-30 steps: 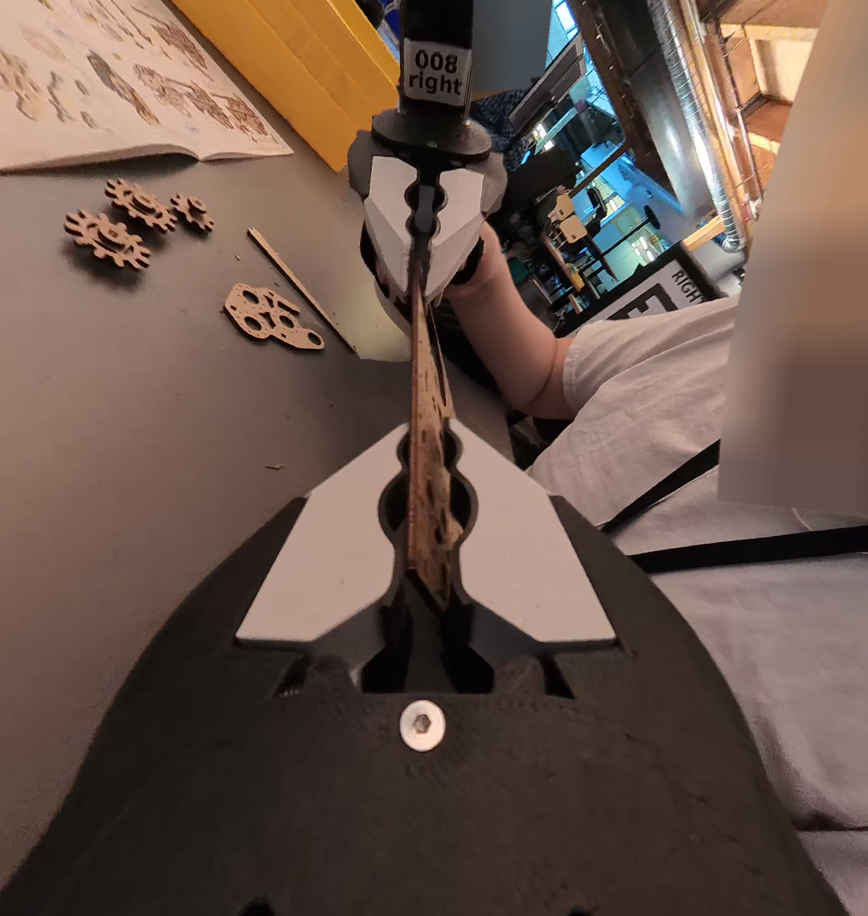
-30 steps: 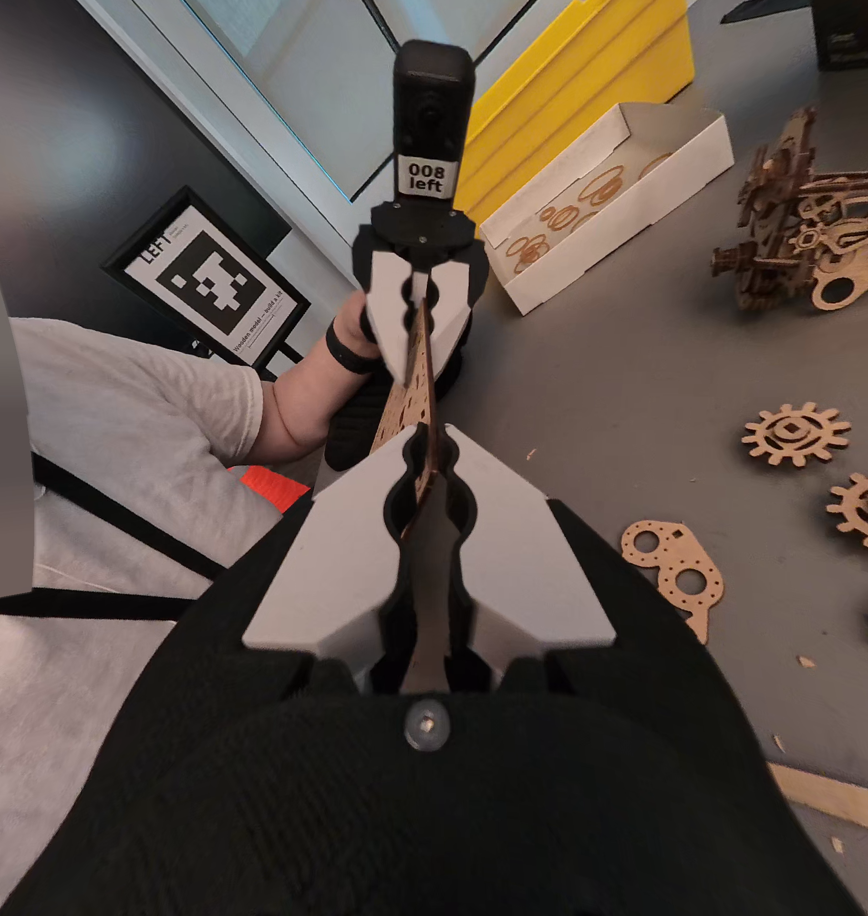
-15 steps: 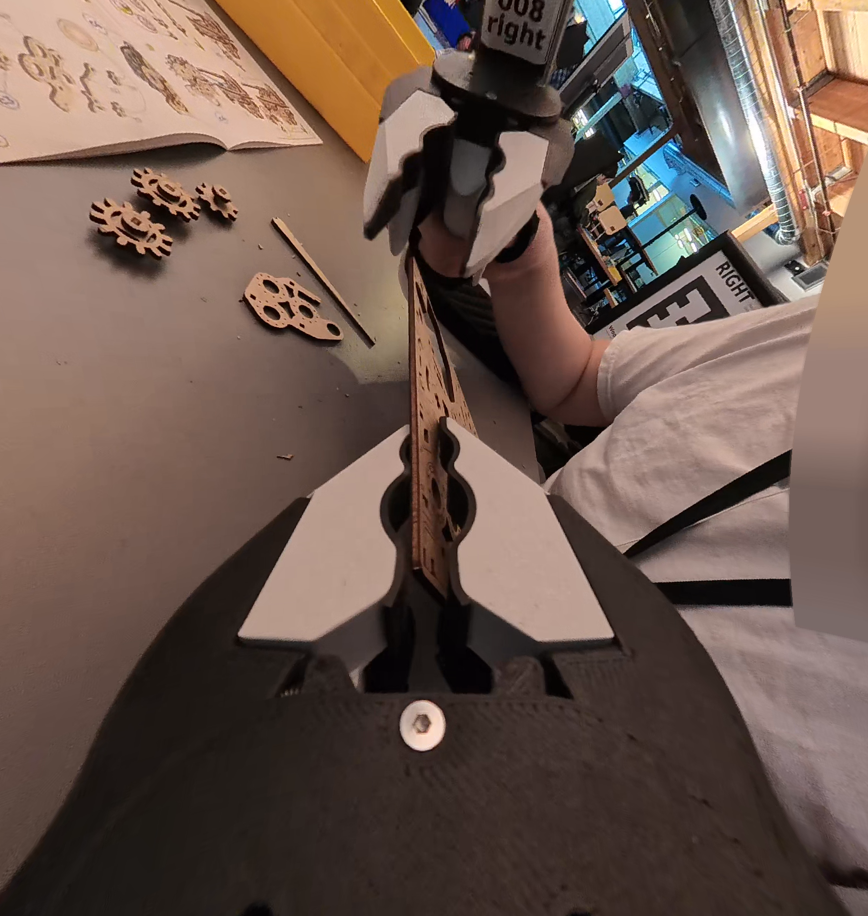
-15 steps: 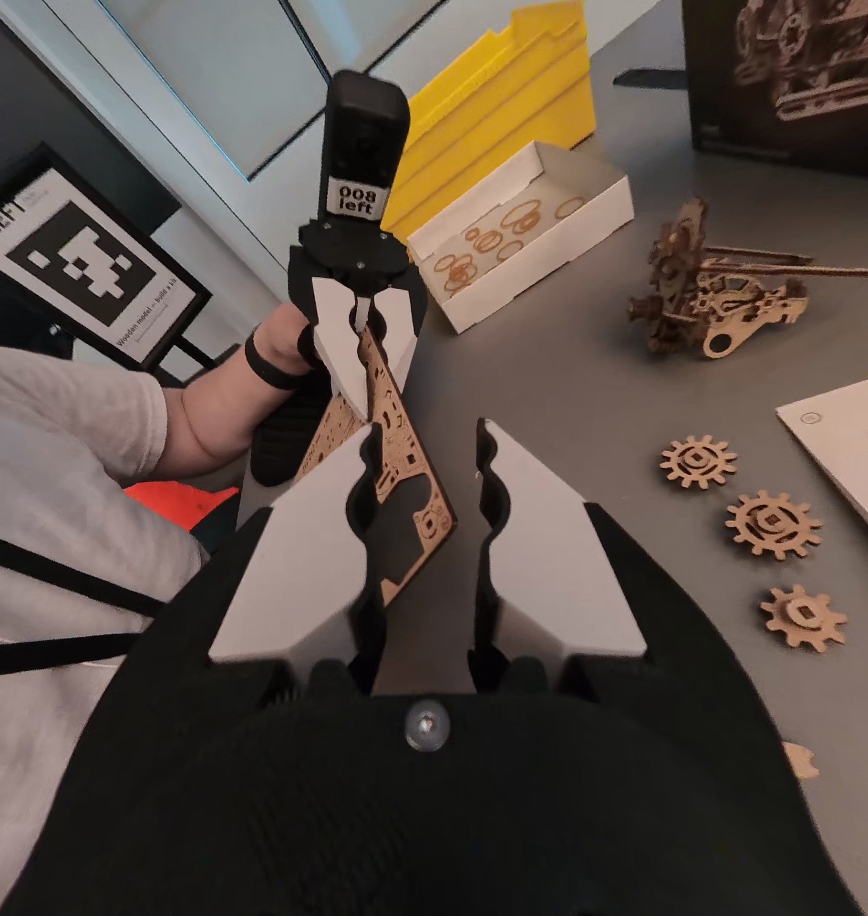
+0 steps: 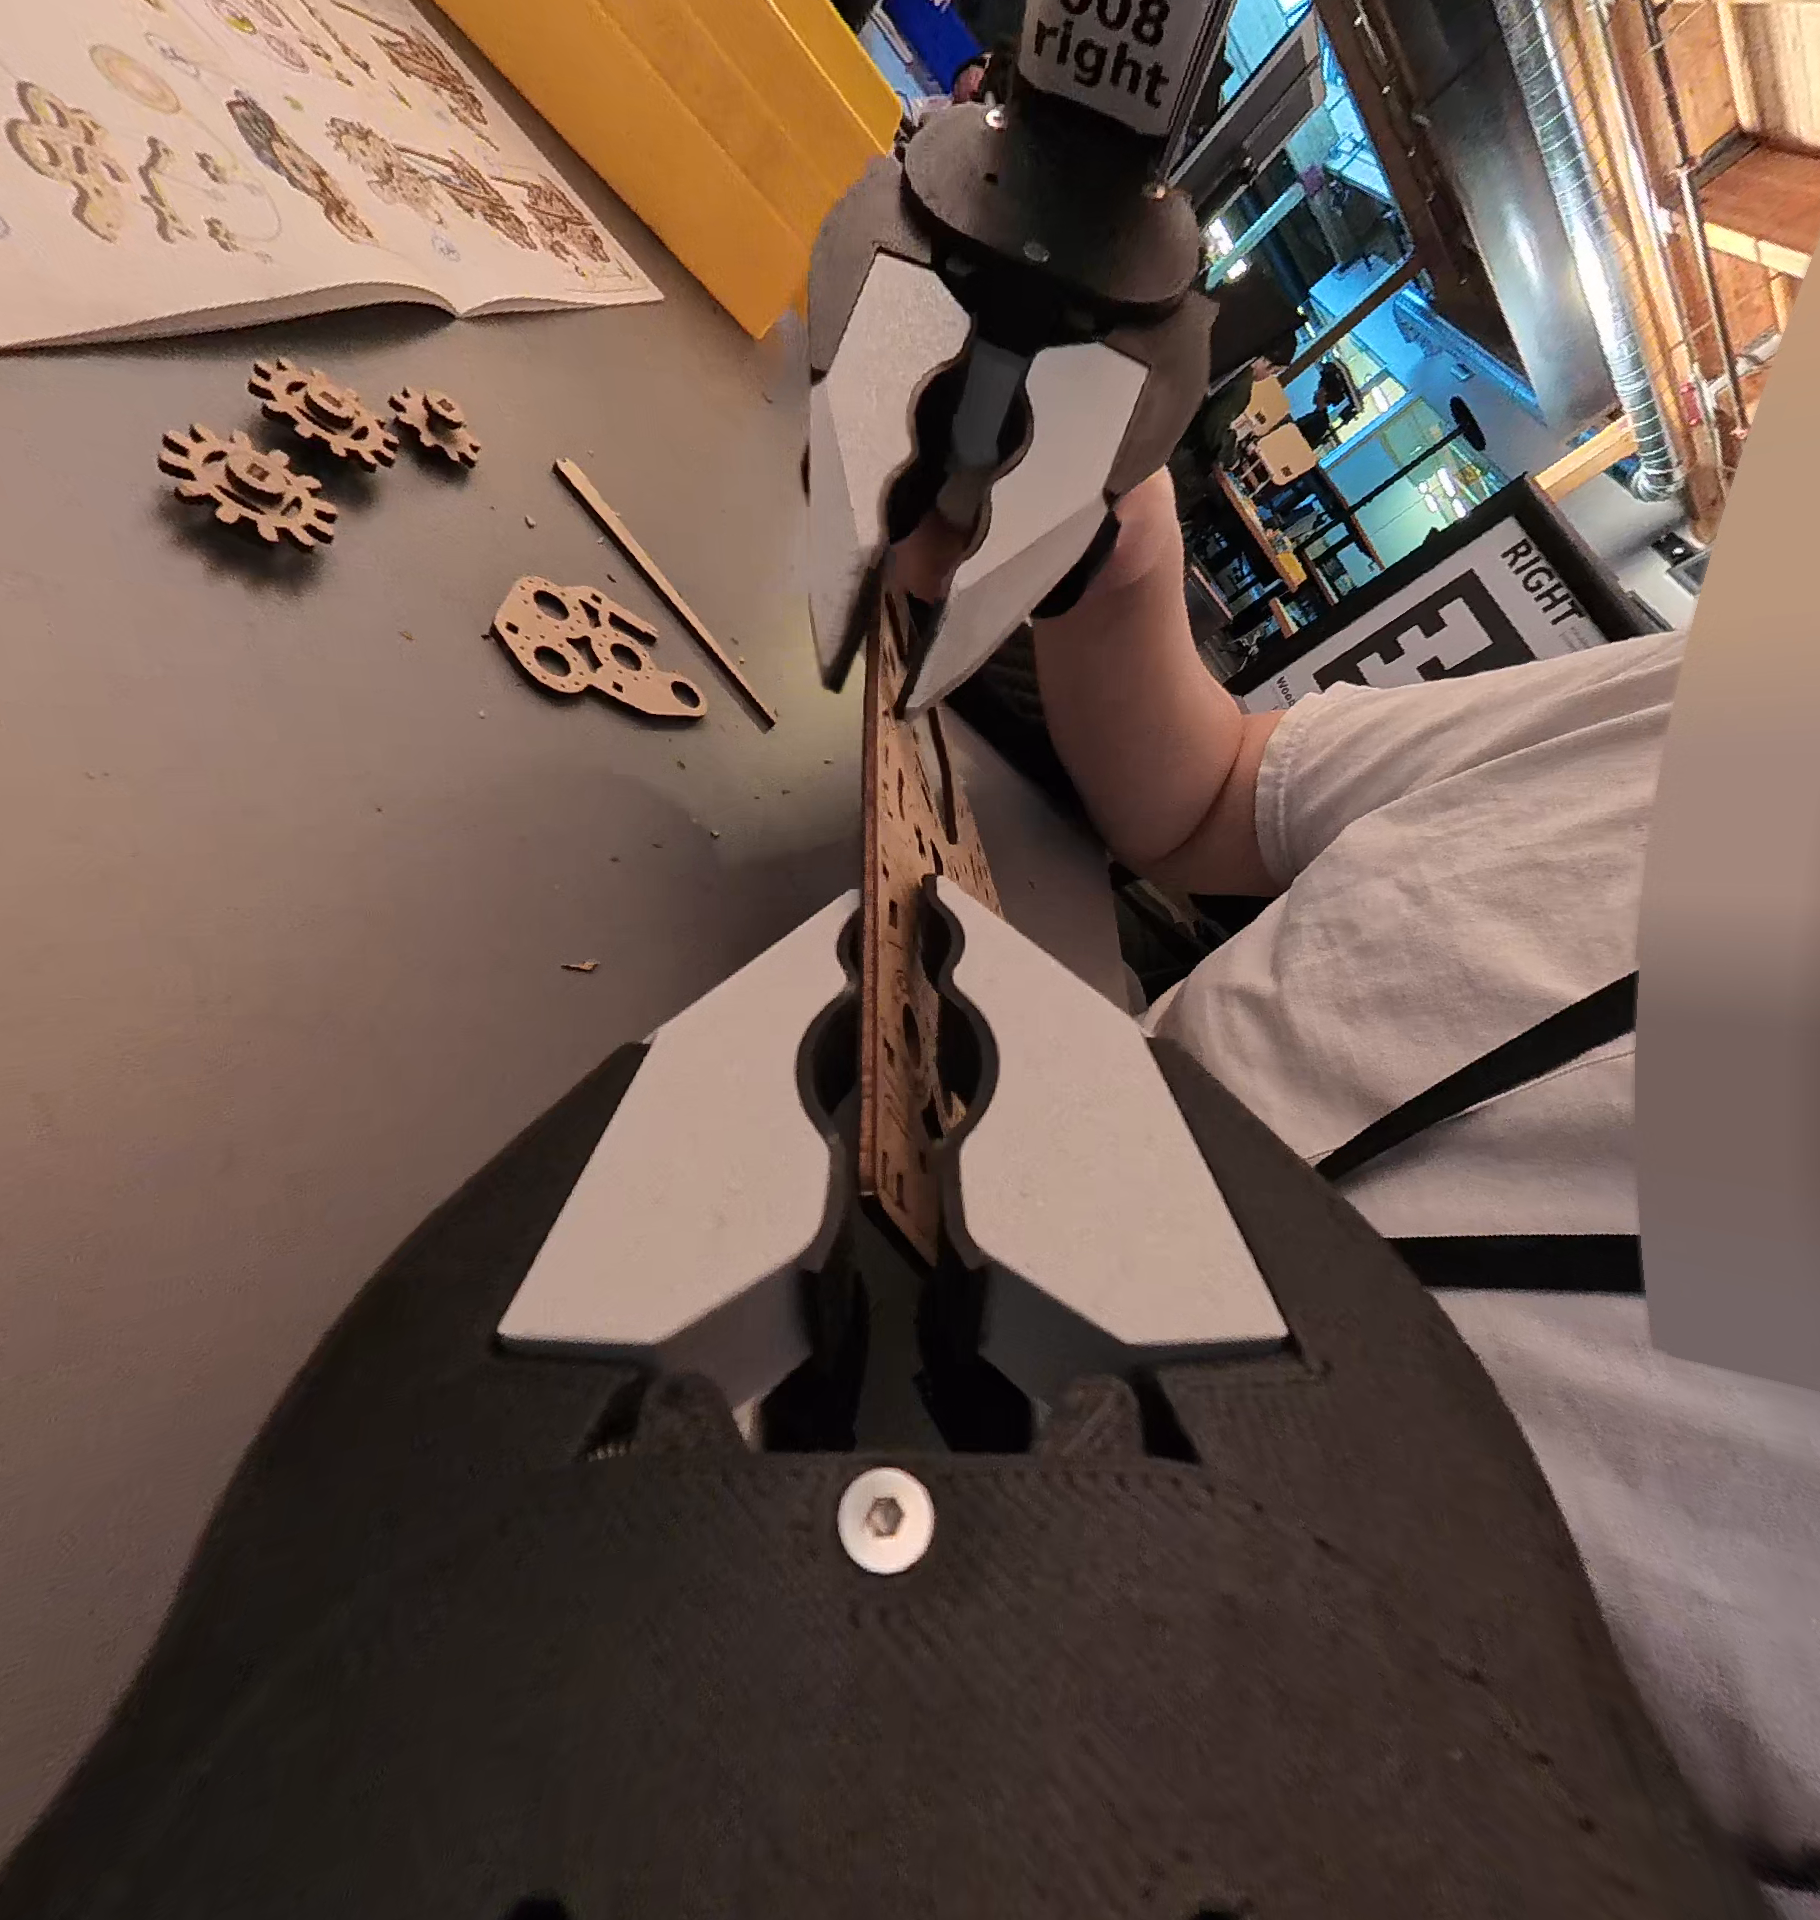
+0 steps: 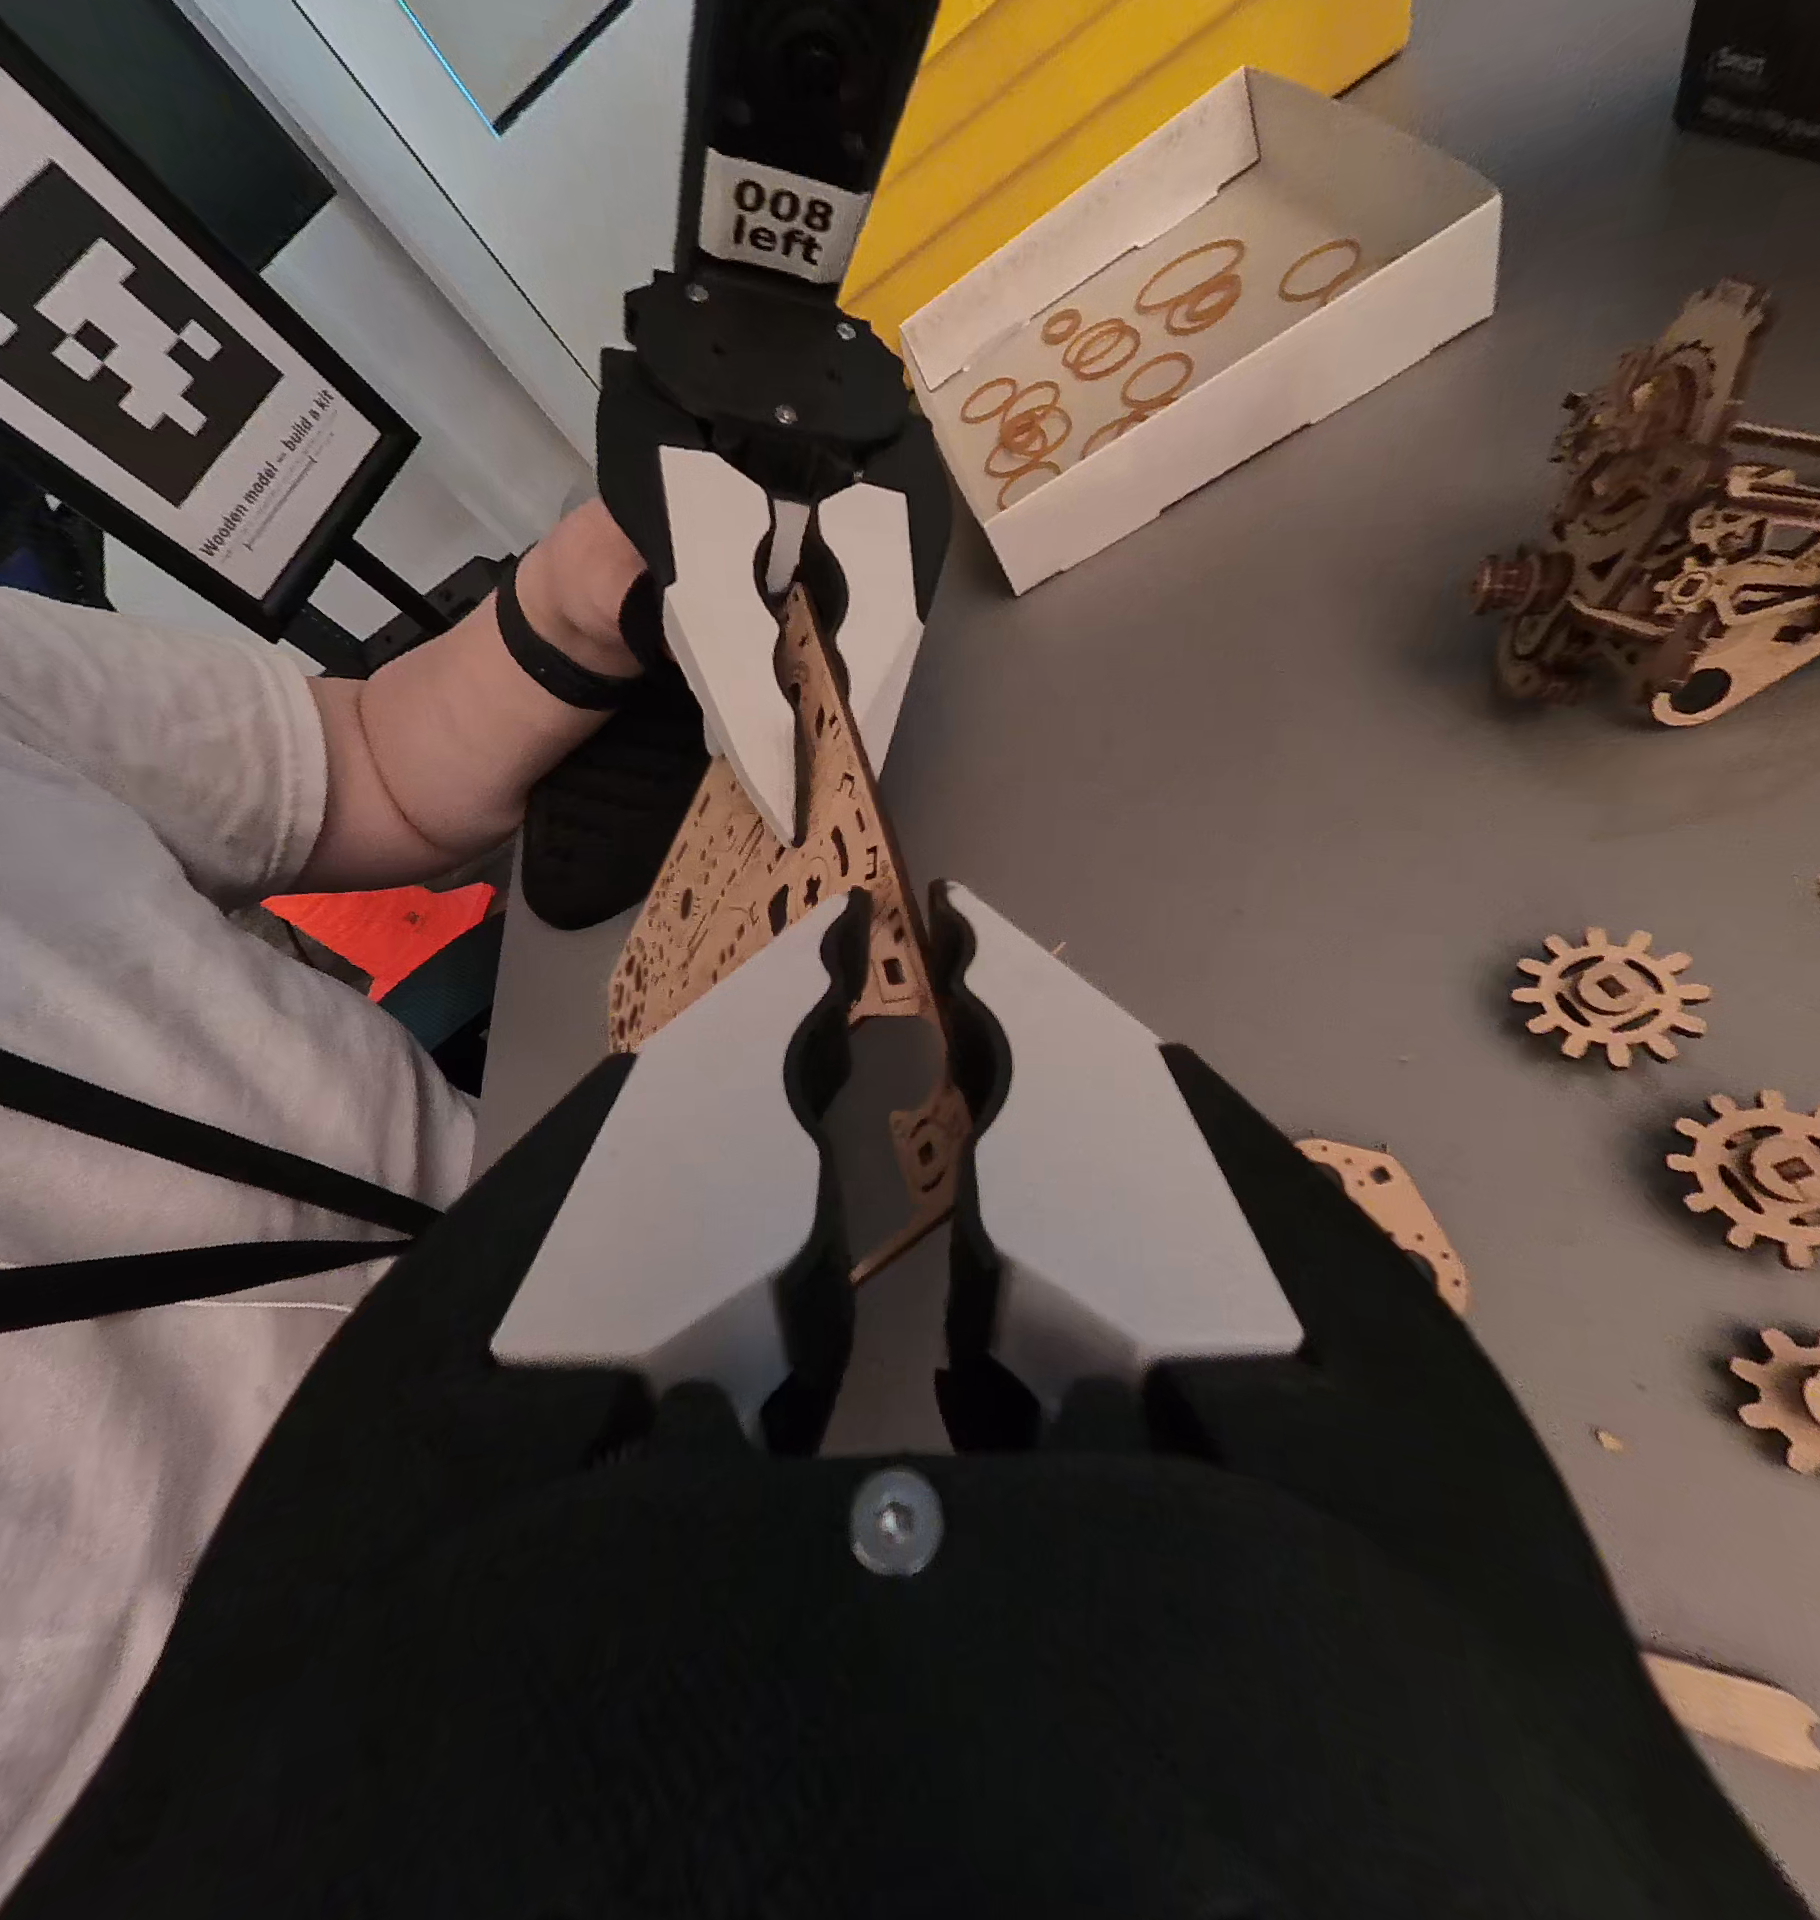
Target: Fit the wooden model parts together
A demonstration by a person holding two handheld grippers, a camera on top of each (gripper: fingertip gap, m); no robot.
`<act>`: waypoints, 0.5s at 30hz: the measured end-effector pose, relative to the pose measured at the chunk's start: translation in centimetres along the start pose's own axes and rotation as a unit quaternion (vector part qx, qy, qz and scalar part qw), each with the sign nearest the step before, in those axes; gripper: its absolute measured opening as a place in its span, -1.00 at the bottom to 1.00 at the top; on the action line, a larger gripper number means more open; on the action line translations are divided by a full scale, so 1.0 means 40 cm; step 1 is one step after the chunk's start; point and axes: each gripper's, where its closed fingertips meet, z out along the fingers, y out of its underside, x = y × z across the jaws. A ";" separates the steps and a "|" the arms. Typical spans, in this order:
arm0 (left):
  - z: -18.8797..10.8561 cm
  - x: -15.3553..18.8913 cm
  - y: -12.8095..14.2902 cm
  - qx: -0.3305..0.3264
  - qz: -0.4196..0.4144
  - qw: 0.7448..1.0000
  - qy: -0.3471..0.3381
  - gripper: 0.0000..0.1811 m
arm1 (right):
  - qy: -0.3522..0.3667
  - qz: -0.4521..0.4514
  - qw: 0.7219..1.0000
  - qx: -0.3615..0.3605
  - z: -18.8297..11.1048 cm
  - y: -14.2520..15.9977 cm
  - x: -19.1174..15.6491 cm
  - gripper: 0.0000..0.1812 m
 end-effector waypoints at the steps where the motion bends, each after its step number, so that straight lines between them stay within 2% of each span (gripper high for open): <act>1: 0.000 -0.001 0.000 0.002 -0.004 1.000 0.003 -0.94 | -0.001 -0.001 1.000 0.001 0.001 0.000 -0.001 -0.89; 5: 0.009 0.017 -0.013 0.021 -0.030 0.998 0.050 -0.78 | -0.026 -0.012 0.999 -0.015 0.022 0.015 -0.024 -0.92; 8: 0.022 0.009 0.008 -0.002 -0.032 0.998 0.046 -0.93 | -0.024 -0.027 0.999 -0.017 0.035 0.016 -0.032 -0.92; 15: 0.029 0.006 0.017 -0.014 -0.035 0.999 0.033 -0.95 | -0.035 -0.012 0.999 -0.016 0.037 0.023 -0.030 -0.92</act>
